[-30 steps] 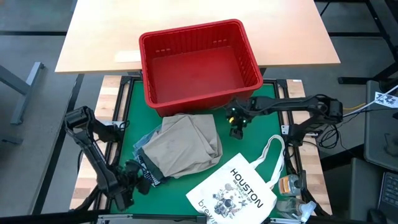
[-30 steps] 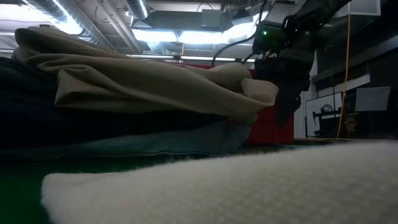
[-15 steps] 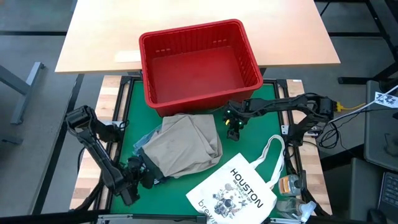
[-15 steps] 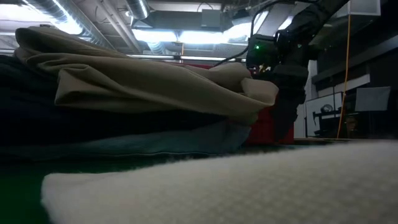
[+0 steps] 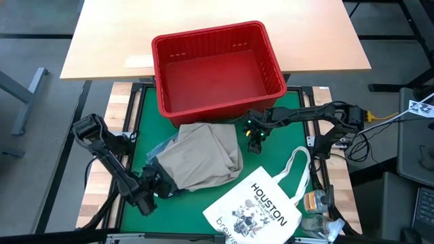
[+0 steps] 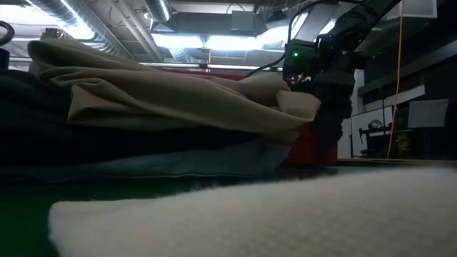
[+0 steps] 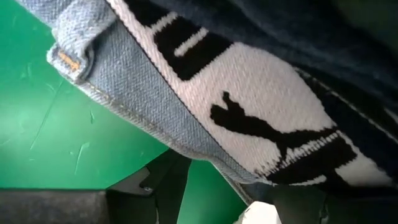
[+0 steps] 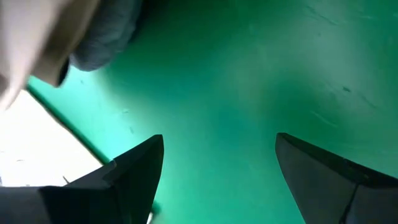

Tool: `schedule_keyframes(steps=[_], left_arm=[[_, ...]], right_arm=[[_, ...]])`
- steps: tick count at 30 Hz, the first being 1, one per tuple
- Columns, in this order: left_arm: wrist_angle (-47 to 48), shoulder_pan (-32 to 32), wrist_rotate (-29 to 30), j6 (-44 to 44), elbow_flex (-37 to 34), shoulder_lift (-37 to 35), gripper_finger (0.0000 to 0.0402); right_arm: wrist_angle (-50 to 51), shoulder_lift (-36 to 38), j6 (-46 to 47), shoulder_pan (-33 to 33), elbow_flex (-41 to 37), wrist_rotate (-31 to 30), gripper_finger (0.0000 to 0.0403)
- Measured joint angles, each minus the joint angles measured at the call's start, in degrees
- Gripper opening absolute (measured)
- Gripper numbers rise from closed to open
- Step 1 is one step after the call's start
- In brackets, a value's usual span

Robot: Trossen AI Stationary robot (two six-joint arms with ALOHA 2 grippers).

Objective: Fold Laundry from Bin
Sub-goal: Put the stacked clothes into the red bin

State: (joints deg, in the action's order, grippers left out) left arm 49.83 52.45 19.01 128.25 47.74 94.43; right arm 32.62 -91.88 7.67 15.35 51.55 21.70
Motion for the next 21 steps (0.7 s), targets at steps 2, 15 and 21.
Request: schedule_keyframes(steps=[2, 15, 21], left_arm=[[-0.36, -0.46, 0.81, -1.45, -0.32, -0.01, 0.0199], [-2.84, -3.09, 5.64, -10.28, -1.11, 0.11, 0.0199], [-2.45, -2.64, 1.13, -10.54, -1.02, 0.09, 0.0199]], right_arm=[[-0.52, 0.00, 0.02, -0.02, 0.00, 0.90, 0.0308], [-6.35, -0.17, 5.34, -0.02, -0.02, 4.84, 0.0308], [-3.12, -0.26, 7.07, -0.02, -0.02, 3.21, 0.0308]])
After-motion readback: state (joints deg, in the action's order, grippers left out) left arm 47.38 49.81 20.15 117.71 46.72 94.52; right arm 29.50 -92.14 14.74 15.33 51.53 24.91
